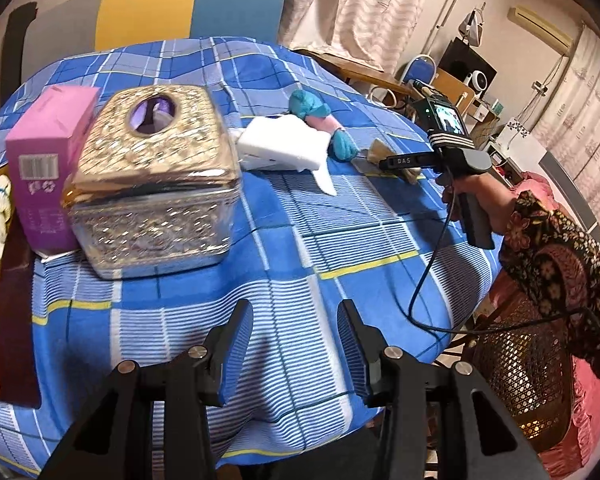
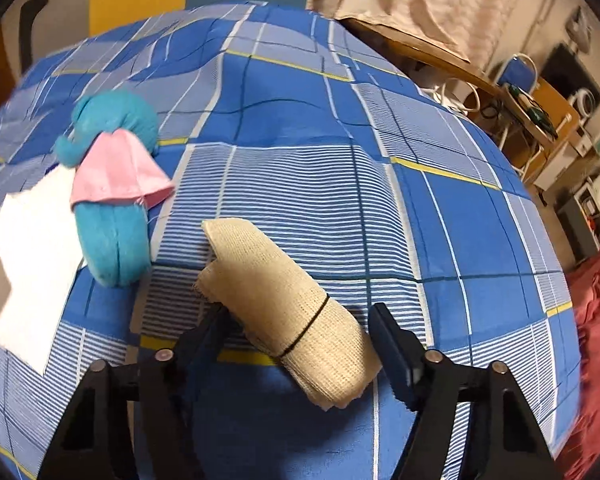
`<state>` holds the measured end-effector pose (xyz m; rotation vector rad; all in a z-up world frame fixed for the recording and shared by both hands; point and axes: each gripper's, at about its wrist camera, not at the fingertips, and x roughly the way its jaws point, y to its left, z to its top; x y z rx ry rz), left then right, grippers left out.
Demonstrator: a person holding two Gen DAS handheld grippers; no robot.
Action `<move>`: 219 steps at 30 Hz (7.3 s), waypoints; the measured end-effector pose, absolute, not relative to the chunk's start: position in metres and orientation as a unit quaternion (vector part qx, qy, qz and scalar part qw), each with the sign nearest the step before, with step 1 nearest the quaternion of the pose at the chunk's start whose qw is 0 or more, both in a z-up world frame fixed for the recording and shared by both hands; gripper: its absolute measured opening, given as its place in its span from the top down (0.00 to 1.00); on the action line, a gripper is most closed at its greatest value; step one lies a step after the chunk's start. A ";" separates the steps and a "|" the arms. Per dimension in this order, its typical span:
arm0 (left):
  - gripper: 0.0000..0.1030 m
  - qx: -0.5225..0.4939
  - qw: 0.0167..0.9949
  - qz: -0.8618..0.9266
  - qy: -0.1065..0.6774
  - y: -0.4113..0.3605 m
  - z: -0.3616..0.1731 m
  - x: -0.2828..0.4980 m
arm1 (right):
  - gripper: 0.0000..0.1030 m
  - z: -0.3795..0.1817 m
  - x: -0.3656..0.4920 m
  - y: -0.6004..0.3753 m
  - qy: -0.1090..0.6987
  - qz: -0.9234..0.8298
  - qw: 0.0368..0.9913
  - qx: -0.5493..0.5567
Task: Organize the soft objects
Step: 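Grasp the beige knit tube with the right tool while the left tool grasps the white foam roll, then carry the white foam roll into the gold tray and open the left tool, then lower the beige knit tube into the gold tray and open the right tool, then move the right tool to the teal plush with pink cloth and grasp it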
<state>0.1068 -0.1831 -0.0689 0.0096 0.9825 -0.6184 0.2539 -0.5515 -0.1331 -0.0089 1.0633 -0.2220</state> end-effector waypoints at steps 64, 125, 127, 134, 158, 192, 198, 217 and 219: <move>0.83 -0.083 0.813 -0.276 0.506 -0.264 -0.106 0.163 | 0.52 -0.107 0.157 -0.535 0.423 -0.061 0.854 0.296; 0.53 -0.133 0.838 0.052 0.526 0.195 -0.096 0.182 | 0.52 -0.013 0.073 -0.325 0.329 0.070 0.924 0.179; 0.53 -0.159 0.853 0.075 0.492 0.201 -0.086 0.167 | 0.52 -0.008 0.072 -0.313 0.326 0.083 0.926 0.171; 0.53 -0.225 0.880 0.054 0.415 0.186 -0.082 0.116 | 0.52 0.007 0.079 -0.247 0.327 0.162 0.918 0.156; 0.53 -0.235 0.888 0.083 0.386 0.189 -0.086 0.080 | 0.52 -0.050 0.166 0.008 0.458 0.312 0.830 0.066; 0.53 -0.247 0.886 0.072 0.386 0.195 -0.089 0.083 | 0.32 -0.056 0.166 0.030 0.455 0.288 0.839 0.077; 0.53 -0.236 0.892 0.027 0.385 0.177 -0.088 0.084 | 0.32 -0.024 0.128 0.006 0.389 0.294 0.872 0.031; 0.52 -0.142 0.897 -0.132 0.397 0.066 -0.090 0.071 | 0.21 -0.036 0.094 -0.276 0.362 0.038 0.920 0.147; 0.52 -0.133 0.894 -0.146 0.401 0.050 -0.090 0.069 | 0.21 -0.054 0.102 -0.307 0.384 0.009 0.909 0.163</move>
